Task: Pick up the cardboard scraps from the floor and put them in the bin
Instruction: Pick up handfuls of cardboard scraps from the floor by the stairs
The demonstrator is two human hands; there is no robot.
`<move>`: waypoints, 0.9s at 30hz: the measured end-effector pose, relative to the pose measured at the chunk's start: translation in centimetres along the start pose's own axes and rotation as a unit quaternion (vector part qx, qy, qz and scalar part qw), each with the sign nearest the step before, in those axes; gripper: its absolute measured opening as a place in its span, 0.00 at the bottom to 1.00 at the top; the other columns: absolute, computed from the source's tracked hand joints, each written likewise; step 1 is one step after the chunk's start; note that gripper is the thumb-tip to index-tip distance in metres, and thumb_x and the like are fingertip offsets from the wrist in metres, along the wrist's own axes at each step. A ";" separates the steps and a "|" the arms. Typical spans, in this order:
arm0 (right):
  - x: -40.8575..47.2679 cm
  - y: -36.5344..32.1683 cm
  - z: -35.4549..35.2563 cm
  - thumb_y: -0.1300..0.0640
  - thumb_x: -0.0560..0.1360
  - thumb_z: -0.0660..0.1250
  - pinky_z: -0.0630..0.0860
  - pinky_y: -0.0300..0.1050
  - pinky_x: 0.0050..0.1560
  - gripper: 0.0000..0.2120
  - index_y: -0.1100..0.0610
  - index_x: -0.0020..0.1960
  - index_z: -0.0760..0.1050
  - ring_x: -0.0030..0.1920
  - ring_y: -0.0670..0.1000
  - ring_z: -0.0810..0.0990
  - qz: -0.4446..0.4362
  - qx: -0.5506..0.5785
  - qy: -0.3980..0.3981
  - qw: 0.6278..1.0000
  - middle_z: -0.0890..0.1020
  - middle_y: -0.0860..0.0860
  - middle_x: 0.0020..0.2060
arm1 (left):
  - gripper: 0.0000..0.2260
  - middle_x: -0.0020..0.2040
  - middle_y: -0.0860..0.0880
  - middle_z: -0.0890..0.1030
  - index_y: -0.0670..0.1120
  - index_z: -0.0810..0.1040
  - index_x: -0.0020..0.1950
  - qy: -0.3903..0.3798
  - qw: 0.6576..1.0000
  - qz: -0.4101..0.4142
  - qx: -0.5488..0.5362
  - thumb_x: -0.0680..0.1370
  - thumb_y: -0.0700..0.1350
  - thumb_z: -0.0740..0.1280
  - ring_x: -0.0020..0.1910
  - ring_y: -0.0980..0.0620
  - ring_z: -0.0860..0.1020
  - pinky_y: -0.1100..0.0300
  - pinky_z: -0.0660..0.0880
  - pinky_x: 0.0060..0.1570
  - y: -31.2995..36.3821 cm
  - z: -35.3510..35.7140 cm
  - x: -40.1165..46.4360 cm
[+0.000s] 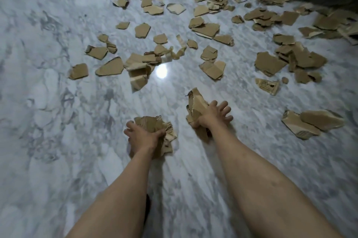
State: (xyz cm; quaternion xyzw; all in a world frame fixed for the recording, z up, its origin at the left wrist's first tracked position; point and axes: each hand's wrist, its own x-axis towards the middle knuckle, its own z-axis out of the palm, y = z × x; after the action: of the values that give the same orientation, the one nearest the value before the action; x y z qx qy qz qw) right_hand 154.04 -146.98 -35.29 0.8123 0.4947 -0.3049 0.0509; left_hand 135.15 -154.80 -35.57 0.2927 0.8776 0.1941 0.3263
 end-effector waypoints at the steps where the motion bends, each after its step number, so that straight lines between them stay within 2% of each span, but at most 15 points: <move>1: 0.0 0.0 -0.1 0.43 0.57 0.82 0.63 0.54 0.63 0.48 0.55 0.67 0.59 0.64 0.59 0.61 -0.006 -0.006 0.000 1.000 0.59 0.56 0.64 | 0.47 0.69 0.39 0.63 0.40 0.59 0.70 0.008 0.999 -0.020 0.029 0.63 0.56 0.82 0.66 0.35 0.70 0.45 0.71 0.58 0.2 0.0 -0.2; 3: 0.0 -0.2 -0.3 0.44 0.59 0.82 0.66 0.54 0.62 0.48 0.55 0.68 0.58 0.65 0.60 0.62 -0.017 -0.004 -0.001 1.000 0.60 0.57 0.65 | 0.46 0.70 0.38 0.64 0.38 0.62 0.70 0.003 0.996 -0.047 0.070 0.64 0.58 0.81 0.68 0.35 0.68 0.44 0.70 0.62 0.7 0.1 -0.3; 5: -0.4 -0.2 0.0 0.48 0.61 0.82 0.70 0.55 0.59 0.45 0.56 0.68 0.58 0.65 0.61 0.67 -0.036 0.021 0.006 0.999 0.66 0.58 0.65 | 0.43 0.68 0.38 0.71 0.38 0.65 0.69 -0.011 0.997 -0.060 0.055 0.64 0.56 0.81 0.67 0.36 0.70 0.45 0.71 0.61 1.0 0.3 0.0; 7: -1.0 0.0 0.6 0.51 0.64 0.81 0.74 0.54 0.55 0.41 0.56 0.66 0.58 0.61 0.62 0.74 -0.024 0.081 0.009 0.996 0.73 0.58 0.62 | 0.36 0.61 0.39 0.79 0.40 0.71 0.62 -0.030 0.997 -0.074 0.008 0.62 0.54 0.82 0.61 0.38 0.76 0.48 0.75 0.56 1.2 0.3 0.5; 10: -2.2 0.7 1.2 0.52 0.64 0.81 0.75 0.52 0.52 0.39 0.57 0.65 0.61 0.58 0.62 0.77 0.026 0.180 0.003 0.983 0.77 0.58 0.60 | 0.24 0.49 0.43 0.84 0.43 0.79 0.47 -0.077 0.992 -0.079 -0.067 0.58 0.51 0.84 0.48 0.42 0.81 0.52 0.79 0.49 1.2 -0.4 0.5; 14: -3.9 2.2 1.5 0.52 0.61 0.83 0.75 0.49 0.48 0.35 0.55 0.62 0.69 0.55 0.58 0.78 -0.009 0.256 -0.014 0.967 0.80 0.54 0.57 | 0.24 0.44 0.46 0.85 0.47 0.84 0.44 -0.075 0.988 -0.057 -0.124 0.54 0.55 0.84 0.44 0.44 0.83 0.47 0.82 0.51 0.2 -2.9 0.2; 17: -5.2 3.4 1.3 0.56 0.60 0.84 0.77 0.49 0.50 0.36 0.56 0.62 0.71 0.53 0.56 0.78 0.009 0.376 -0.013 0.926 0.80 0.53 0.57 | 0.30 0.49 0.43 0.84 0.44 0.84 0.46 -0.049 0.987 -0.093 -0.125 0.51 0.57 0.84 0.47 0.42 0.82 0.46 0.82 0.50 -1.2 -5.1 0.2; 19: -5.8 3.9 1.4 0.58 0.60 0.84 0.78 0.50 0.51 0.36 0.56 0.63 0.70 0.53 0.56 0.78 0.026 0.428 -0.017 0.903 0.79 0.53 0.57 | 0.38 0.57 0.43 0.79 0.41 0.82 0.52 -0.039 0.993 -0.110 -0.030 0.49 0.62 0.83 0.55 0.39 0.78 0.45 0.80 0.52 -2.4 -5.6 -0.2; 20: -6.0 4.0 1.6 0.58 0.60 0.84 0.79 0.51 0.51 0.36 0.56 0.62 0.70 0.53 0.56 0.78 0.027 0.432 -0.016 0.901 0.79 0.53 0.57 | 0.40 0.61 0.42 0.74 0.39 0.80 0.57 -0.054 0.992 -0.110 0.018 0.53 0.61 0.83 0.59 0.38 0.74 0.47 0.79 0.54 -2.9 -5.3 -0.7; 22: -6.2 4.3 2.2 0.56 0.59 0.84 0.79 0.52 0.52 0.34 0.55 0.58 0.70 0.52 0.56 0.78 0.020 0.420 -0.011 0.907 0.79 0.52 0.55 | 0.34 0.66 0.42 0.65 0.37 0.76 0.61 -0.075 0.990 -0.095 0.072 0.64 0.56 0.81 0.65 0.37 0.66 0.48 0.74 0.52 -2.9 -4.0 -2.1; 24: -6.2 4.9 2.7 0.56 0.59 0.84 0.79 0.51 0.52 0.32 0.53 0.55 0.69 0.50 0.55 0.78 0.003 0.412 -0.012 0.911 0.79 0.51 0.52 | 0.28 0.68 0.43 0.62 0.39 0.74 0.63 -0.061 0.991 -0.085 0.083 0.70 0.52 0.78 0.66 0.38 0.63 0.48 0.72 0.52 -2.3 -2.4 -2.7; 27: -5.9 6.4 3.1 0.57 0.58 0.85 0.79 0.52 0.52 0.33 0.54 0.56 0.70 0.50 0.55 0.79 -0.001 0.416 -0.005 0.909 0.80 0.51 0.51 | 0.26 0.66 0.41 0.71 0.40 0.76 0.62 -0.044 0.992 -0.107 0.041 0.70 0.51 0.78 0.63 0.38 0.72 0.50 0.75 0.56 -1.5 -1.1 -2.6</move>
State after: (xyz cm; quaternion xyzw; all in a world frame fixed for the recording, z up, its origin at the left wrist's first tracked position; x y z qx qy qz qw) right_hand 156.08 -155.93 -36.00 0.7578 0.3230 -0.4872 -0.2898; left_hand 135.43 -157.69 -34.40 0.2186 0.8960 0.1091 0.3708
